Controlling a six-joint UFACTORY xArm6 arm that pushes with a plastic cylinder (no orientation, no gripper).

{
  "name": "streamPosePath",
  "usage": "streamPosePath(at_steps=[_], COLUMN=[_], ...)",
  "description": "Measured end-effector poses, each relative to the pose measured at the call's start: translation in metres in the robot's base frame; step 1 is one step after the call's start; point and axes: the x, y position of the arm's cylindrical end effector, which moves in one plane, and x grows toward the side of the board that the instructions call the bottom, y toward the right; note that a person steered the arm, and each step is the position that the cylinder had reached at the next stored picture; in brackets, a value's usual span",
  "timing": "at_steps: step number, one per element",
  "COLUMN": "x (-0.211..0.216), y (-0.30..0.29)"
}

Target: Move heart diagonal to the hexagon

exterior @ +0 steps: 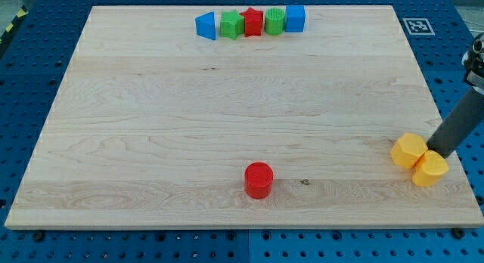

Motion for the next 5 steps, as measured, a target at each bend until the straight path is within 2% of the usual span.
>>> streamPosePath(at_steps=[2, 4, 5], x=[0.019, 0.028, 0.052], y=[0.0, -0.03, -0.017])
